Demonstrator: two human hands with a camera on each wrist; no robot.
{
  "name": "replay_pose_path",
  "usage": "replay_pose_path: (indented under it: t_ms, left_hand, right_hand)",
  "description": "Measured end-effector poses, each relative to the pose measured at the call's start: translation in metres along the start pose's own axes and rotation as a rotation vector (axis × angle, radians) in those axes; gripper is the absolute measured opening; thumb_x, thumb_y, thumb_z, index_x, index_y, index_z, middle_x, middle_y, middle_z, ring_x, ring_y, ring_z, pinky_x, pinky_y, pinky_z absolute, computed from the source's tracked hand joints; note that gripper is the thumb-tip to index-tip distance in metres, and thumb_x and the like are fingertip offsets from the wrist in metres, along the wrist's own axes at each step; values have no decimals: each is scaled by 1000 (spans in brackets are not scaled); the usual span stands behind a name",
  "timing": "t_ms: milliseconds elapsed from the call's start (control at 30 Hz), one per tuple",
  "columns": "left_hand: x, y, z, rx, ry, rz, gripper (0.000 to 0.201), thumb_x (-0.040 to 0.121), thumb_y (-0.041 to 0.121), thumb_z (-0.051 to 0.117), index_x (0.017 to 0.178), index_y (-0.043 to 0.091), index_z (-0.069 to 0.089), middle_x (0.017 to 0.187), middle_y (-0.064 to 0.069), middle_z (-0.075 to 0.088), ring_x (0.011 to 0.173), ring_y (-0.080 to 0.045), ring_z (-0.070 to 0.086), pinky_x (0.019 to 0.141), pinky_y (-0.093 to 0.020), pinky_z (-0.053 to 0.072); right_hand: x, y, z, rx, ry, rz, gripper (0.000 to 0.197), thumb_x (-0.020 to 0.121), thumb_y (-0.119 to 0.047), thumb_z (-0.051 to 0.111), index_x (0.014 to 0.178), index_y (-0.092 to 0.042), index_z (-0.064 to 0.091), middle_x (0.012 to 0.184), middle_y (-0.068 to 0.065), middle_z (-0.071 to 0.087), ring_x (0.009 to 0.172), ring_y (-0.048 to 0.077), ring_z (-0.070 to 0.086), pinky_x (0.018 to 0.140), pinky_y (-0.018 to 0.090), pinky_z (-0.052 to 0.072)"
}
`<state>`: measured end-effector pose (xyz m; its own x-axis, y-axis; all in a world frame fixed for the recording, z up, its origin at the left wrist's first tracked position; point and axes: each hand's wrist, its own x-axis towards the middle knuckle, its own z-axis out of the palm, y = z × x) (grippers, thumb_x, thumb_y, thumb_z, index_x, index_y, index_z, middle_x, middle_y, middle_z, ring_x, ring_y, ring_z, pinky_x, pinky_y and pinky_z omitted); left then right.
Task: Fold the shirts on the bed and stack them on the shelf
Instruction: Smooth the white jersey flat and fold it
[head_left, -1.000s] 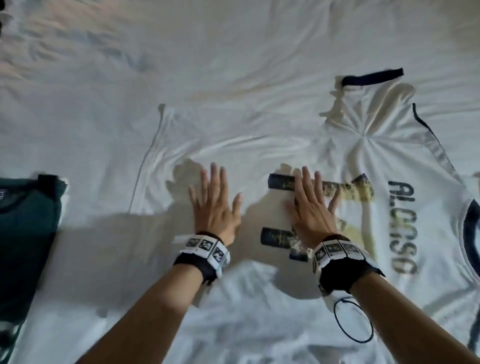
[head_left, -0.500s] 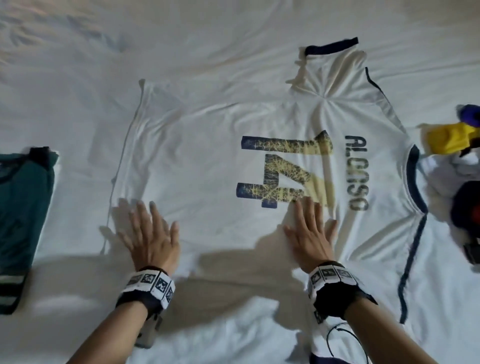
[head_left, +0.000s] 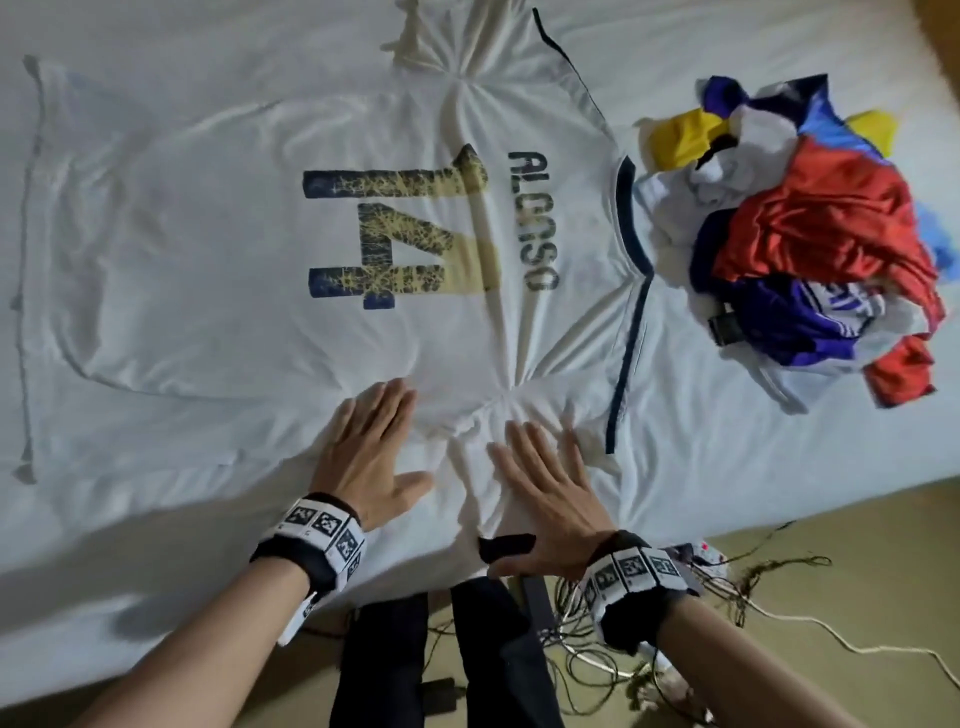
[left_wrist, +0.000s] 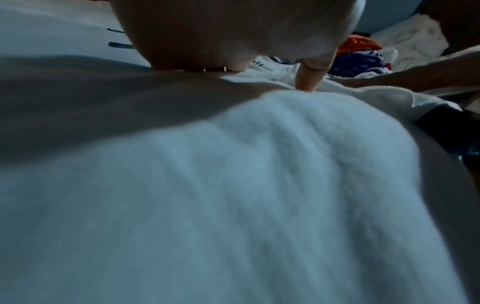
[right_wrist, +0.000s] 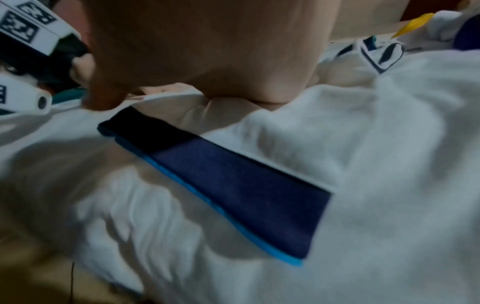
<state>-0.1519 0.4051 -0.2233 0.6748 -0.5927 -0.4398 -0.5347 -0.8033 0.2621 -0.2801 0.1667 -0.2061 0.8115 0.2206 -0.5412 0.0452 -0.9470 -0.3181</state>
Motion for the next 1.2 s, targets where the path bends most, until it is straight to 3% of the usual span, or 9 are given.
replay_pose_path:
  t_ms: [167, 267, 367, 467, 600, 733, 867, 1033, 1200]
  left_hand:
    - [-10, -16, 7, 7, 141, -60, 70, 87, 40, 33, 151, 11, 32, 159, -6, 27, 145, -25, 24, 117, -44, 15]
    - [-12, -27, 8, -30, 241, -78, 63, 85, 27, 33, 145, 9, 43, 152, -8, 40, 140, -30, 35, 113, -44, 25]
    - [-11, -37, 6, -90, 360, -40, 54, 85, 19, 33, 131, 7, 58, 138, -11, 56, 130, -33, 48, 109, -42, 30]
    - [-6, -40, -9, -186, 460, -49, 44, 84, 17, 35, 108, 8, 71, 114, -12, 70, 112, -33, 62, 95, -41, 48]
    - [9, -45, -41, -282, 511, -187, 26, 80, 9, 58, 98, 12, 75, 91, -13, 75, 74, -35, 71, 61, -44, 57]
    - [40, -55, -71, -335, 521, -179, 22, 81, 1, 70, 97, 14, 75, 82, -13, 75, 69, -35, 71, 62, -42, 57]
    - [78, -71, -90, -340, 536, -153, 17, 84, 7, 71, 99, 14, 74, 84, -18, 73, 74, -39, 69, 66, -43, 55]
    - [118, -86, -91, -434, 498, -227, 15, 83, 10, 70, 95, 19, 73, 85, -10, 74, 81, -32, 69, 72, -40, 55]
    - [125, -82, -83, -456, 418, -252, 16, 80, 19, 76, 96, 23, 74, 87, -7, 75, 83, -30, 70, 75, -41, 56]
  right_hand:
    - [-23, 10, 2, -31, 22, 38, 102, 74, -31, 51, 154, -27, -12, 160, 3, -24, 146, 25, -23, 112, 59, -17]
    - [-38, 22, 7, 42, 138, 83, 105, 59, -1, 42, 156, -26, 10, 163, 4, 4, 150, 25, 2, 117, 53, 2]
    - [-39, 26, -3, 149, 430, 137, 75, 58, -7, 34, 128, -24, 60, 130, -3, 61, 122, 17, 52, 92, 40, 50]
    - [-23, 23, -46, 184, 656, 241, 37, 54, -13, 48, 81, -26, 69, 76, -10, 69, 67, 20, 65, 50, 21, 42]
    - [21, 37, -110, 298, 667, 351, 21, 59, -26, 49, 73, -23, 65, 67, -1, 66, 62, 32, 62, 50, 29, 41]
    - [75, 51, -180, 313, 581, 371, 14, 64, -29, 51, 65, -20, 61, 58, 3, 55, 64, 34, 58, 55, 30, 43]
    - [131, 73, -224, 258, 426, 358, 7, 72, -24, 61, 72, -27, 67, 78, 6, 65, 77, 30, 62, 74, 37, 55]
    - [147, 72, -202, 124, 512, 450, 80, 69, -29, 67, 143, -33, 37, 150, 1, 34, 136, 27, 32, 108, 55, 29]
    - [105, 41, -103, 204, 709, 544, 66, 63, -24, 62, 129, -19, 53, 138, 10, 45, 123, 34, 43, 97, 56, 39]
